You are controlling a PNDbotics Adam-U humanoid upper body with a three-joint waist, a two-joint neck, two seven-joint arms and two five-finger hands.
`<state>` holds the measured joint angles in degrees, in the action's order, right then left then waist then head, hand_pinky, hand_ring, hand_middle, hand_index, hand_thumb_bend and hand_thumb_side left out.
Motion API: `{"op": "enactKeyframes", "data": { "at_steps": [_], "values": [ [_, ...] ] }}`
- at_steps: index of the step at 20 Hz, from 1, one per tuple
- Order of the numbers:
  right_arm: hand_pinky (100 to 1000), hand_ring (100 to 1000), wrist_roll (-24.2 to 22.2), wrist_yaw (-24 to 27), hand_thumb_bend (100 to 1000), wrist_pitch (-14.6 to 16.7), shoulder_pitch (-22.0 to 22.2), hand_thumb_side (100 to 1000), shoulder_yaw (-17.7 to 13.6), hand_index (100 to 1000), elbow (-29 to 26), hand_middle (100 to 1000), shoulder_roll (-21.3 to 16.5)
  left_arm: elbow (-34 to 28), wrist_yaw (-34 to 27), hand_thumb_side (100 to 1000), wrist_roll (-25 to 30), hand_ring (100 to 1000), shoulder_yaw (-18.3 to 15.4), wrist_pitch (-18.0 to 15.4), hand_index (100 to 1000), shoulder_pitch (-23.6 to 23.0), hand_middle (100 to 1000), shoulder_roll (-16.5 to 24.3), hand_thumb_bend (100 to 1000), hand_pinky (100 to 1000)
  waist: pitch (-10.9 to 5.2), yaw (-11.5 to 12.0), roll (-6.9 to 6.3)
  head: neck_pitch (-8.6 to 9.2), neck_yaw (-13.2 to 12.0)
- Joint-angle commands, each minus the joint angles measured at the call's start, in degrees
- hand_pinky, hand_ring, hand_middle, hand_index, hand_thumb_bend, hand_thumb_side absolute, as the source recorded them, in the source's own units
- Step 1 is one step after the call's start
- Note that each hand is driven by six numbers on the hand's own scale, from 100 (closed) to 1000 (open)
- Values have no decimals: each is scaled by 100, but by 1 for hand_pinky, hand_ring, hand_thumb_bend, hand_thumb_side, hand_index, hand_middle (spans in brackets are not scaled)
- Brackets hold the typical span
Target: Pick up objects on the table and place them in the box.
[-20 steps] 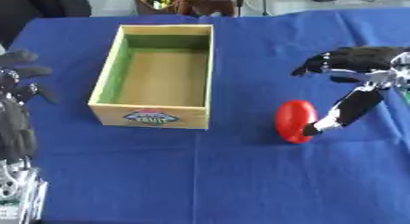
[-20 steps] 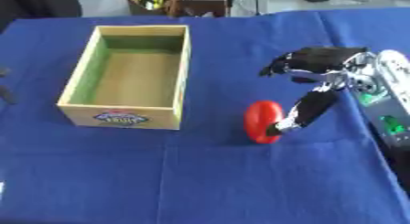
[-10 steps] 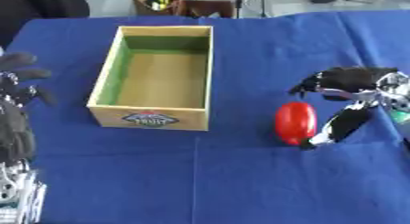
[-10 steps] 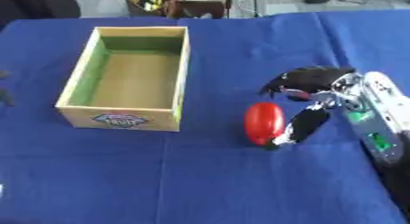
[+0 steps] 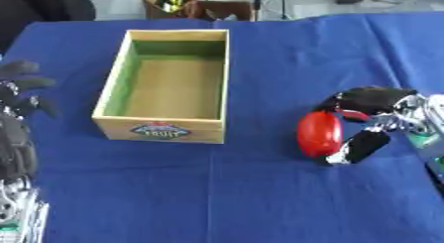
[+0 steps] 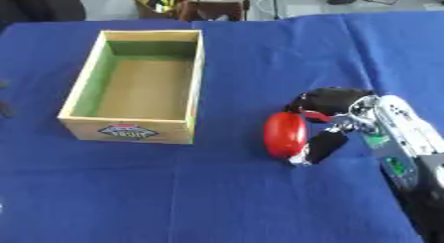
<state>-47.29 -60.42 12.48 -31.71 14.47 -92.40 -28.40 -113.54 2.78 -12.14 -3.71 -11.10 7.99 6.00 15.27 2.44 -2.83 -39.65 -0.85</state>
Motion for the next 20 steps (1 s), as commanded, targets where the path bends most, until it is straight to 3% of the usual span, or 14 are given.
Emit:
{"op": "enactKeyframes", "data": {
  "at_steps": [1, 9, 17, 20],
  "values": [
    [837, 839, 117, -145, 438, -46, -7, 750, -32, 919, 44, 711, -13, -106, -15, 956, 26, 579, 39, -9, 697, 42, 619, 38, 100, 292, -60, 13, -6, 63, 19],
    [798, 799, 485, -127, 312, -247, 79, 748, -67, 841, -5, 613, 21, -106, -14, 957, 41, 580, 40, -10, 697, 38, 620, 31, 100, 292, -48, 6, -21, 51, 28],
    [762, 749, 823, 52, 109, -397, -45, 694, -75, 702, -199, 499, -19, -106, -10, 958, 57, 581, 42, -3, 696, 27, 622, 31, 100, 292, -53, -2, -8, 65, 25],
    [758, 739, 996, 74, 100, -467, -139, 658, -62, 685, -259, 482, -33, -106, -9, 958, 64, 581, 42, 4, 696, 22, 622, 31, 100, 293, -55, 0, -2, 68, 25]
  ]
}}
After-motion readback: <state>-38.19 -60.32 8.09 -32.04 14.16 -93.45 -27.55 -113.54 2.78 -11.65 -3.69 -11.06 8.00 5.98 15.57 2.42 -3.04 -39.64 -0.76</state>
